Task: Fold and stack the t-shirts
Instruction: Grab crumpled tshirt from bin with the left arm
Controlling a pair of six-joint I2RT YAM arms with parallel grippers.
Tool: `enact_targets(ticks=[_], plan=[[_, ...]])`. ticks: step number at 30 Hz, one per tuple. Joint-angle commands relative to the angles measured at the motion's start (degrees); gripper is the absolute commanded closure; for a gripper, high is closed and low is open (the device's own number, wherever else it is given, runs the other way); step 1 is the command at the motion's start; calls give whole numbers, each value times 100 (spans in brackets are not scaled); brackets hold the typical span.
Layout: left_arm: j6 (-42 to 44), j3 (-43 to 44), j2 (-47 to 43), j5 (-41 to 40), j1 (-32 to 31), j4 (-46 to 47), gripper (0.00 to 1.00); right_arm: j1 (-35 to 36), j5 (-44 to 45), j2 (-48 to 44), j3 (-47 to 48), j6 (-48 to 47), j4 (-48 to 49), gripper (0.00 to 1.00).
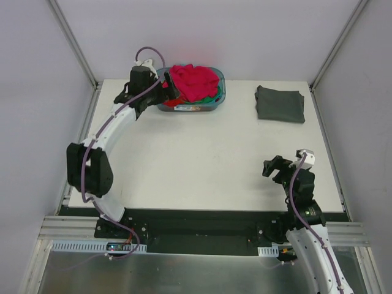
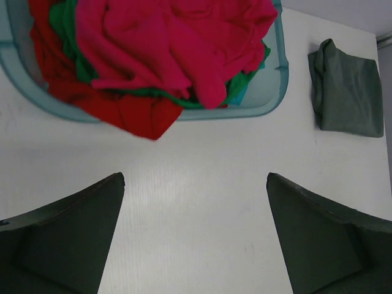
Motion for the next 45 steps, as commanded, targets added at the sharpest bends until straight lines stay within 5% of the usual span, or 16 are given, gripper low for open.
enact_targets(ticks=[1,8,16,19,25,26,36,45], plan=[[887,1501,1195,248,2,-219,2,7,21,30,233,9,124,4],[1504,3918,3095,-333,2,-1247,2,7,-84,171,241,-9,185,4],[1381,4844,4072,-324,2,-1388,13,16,-49,241,250,-26,203,4],[1373,4853,4134,-395,2,-1414,32,7,-40,233,233,-35,203,4],[1486,4923,3941,-456,-7,-1423,97,7,-40,241,233,-35,221,4],[1530,4941,3880,-474,-16,-1423,100,7,-40,233,233,-35,221,4],[1610,4563,2177,343,-235,-1441,100,7,-40,171,233,-35,221,4],[2304,4282,313,334,-1394,-1441,100,7,-102,-198,180,-18,194,4]])
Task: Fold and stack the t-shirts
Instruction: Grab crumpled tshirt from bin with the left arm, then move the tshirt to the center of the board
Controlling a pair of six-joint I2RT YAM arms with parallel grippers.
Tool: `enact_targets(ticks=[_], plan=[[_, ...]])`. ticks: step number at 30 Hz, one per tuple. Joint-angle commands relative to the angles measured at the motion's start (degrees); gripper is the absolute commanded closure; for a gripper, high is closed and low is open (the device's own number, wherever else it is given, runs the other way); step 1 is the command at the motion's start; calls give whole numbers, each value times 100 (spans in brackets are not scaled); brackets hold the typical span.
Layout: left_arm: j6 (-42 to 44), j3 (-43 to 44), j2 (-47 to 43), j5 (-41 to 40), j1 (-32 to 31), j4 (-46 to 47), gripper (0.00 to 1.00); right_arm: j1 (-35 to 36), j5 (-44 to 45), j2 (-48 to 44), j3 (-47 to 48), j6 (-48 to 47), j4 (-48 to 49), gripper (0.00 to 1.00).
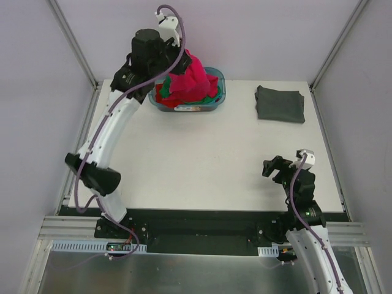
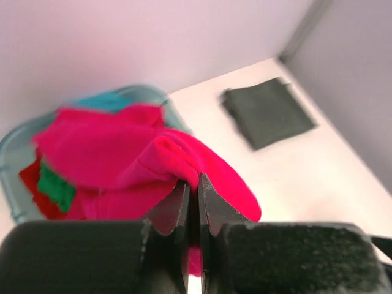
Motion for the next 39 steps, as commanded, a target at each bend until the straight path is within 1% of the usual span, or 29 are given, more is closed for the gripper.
enact_targets(ticks=[1,5,8,10,14,18,21,23,24,25,27,28,30,32,34,37,39], plan=[[442,-39,-1098,263,-632,192,100,7,-28,-213,171,-9,186,4],[635,92,-1696,314,-1317,192,100,7,16,-319,136,9,177,4],[618,119,-1925,341,-1626,183,100,16,8,-328,136,26,177,4],[531,145,-1987,368,-1671,192,100,7,-10,-310,145,26,177,4],[486,146,-1961,122,-1680,192,100,16,-45,-275,153,35,177,4],[478,-301,-1978,-150,-1680,192,100,7,-89,-240,162,35,194,4],[346,-1117,-2110,-702,-1680,218,100,16,-282,-170,171,0,221,4],[153,-1934,-2242,-1369,-1645,341,100,7,-449,-65,197,-26,229,4],[-30,-2477,-2399,-1564,-1575,515,100,7,-502,5,232,-35,229,4],[-267,-2979,-2531,-1601,-1452,648,100,16,-589,76,250,-53,238,4],[-821,-4357,-2786,-1286,-1084,990,100,7,-730,339,303,-97,264,4],[-1076,-4851,-2909,-1328,-952,1096,100,7,-1096,488,338,-140,265,4],[-1499,-5870,-3094,-1469,-644,1360,100,7,-1485,822,434,-132,265,4],[-1876,-6557,-3244,-1373,-258,1501,100,33,-1959,1243,557,-88,238,4],[-2088,-7051,-3384,-1433,-28,1580,100,147,-2311,1700,715,-18,55,4],[-2282,-7570,-3551,-1548,165,1651,100,813,-2121,2368,1075,175,-682,4],[-2370,-7799,-3596,-1557,253,1703,100,1550,-1603,2729,1216,420,-1017,4]])
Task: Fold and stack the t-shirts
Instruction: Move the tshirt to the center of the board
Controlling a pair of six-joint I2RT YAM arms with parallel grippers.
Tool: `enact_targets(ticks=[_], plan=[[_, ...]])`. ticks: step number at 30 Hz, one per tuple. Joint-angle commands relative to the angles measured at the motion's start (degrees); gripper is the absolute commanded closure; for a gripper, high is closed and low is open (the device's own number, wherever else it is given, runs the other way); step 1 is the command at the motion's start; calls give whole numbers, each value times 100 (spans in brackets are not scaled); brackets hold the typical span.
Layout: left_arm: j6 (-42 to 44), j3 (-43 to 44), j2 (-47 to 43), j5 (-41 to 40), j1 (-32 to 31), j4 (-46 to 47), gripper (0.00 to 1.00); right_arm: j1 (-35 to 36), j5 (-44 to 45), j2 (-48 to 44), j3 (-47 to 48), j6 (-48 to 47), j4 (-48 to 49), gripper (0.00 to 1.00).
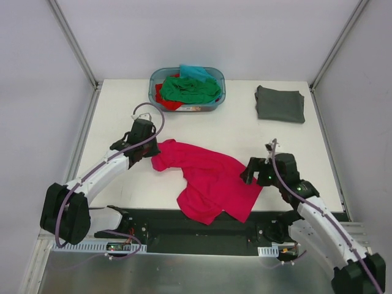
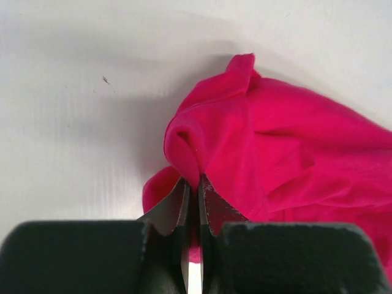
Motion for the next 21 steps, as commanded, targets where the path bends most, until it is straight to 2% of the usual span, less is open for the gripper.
enact_targets(ticks=[1,4,8,12,21], plan=[[-595,-340,-534,-152,173,683,100,1453,555,700,537,541,-848,4],[-736,-551,-543,-108,419,805,100,2737,1689,1130,739,1217,-1278,4],[-762,-797,-420,270,858,1113,100,3872,2692,1920,1196,2105,-2060,1],[-842,-947,-314,375,1183,1166,100,4155,2800,2712,1530,2467,-2307,9],[-851,-1149,-340,587,1404,1307,100,4262,2878,3838,1715,2643,-1956,20]])
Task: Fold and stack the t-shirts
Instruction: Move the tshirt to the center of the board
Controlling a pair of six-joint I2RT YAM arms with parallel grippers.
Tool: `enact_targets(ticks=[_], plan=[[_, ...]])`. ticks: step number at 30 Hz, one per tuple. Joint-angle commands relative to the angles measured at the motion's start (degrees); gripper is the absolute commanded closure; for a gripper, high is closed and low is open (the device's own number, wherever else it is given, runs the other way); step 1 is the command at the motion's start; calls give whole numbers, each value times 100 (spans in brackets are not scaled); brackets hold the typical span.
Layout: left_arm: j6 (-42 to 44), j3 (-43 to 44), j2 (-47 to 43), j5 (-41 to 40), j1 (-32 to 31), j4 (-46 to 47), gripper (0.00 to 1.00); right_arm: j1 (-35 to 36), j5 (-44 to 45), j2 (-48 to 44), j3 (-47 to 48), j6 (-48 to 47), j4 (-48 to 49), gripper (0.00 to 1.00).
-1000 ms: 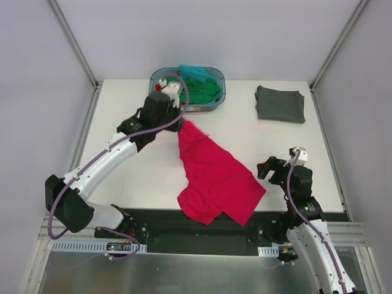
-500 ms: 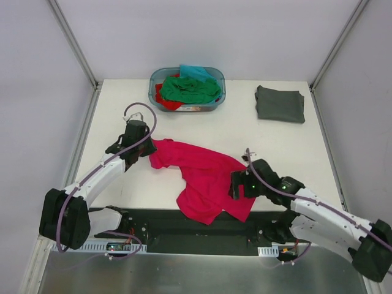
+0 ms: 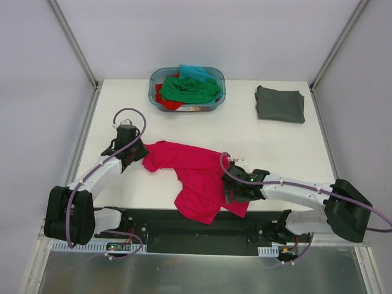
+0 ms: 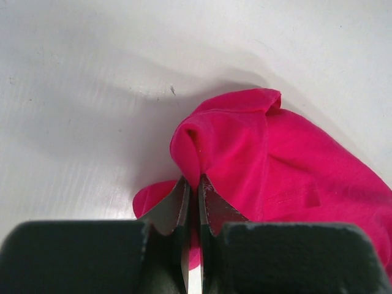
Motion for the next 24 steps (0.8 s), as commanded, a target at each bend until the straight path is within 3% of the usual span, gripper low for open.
enact_targets(ticks=[1,4,7,9,11,15,20,24], plan=[[-81,-76,-69,163,112,260,100,8,337,396,216,381,-83,20],[-81,-94,-70,180,138,269,100,-18,442,677,216,390,14,24],[-72,-103,-78,180,165,278,100,-193,355,976,120,382,294,36],[-55,-103,-113,312,174,269,100,-308,101,1117,23,303,575,49],[-37,-129,-157,330,174,269,100,-335,20,1144,-39,206,813,69],[6,-33,-227,619,174,286,100,-335,283,881,145,22,691,99],[33,581,-271,1041,182,59,100,-509,1013,-49,689,-672,217,99],[103,1565,-386,1007,200,-477,100,-1063,917,-876,1374,-1304,-100,99]])
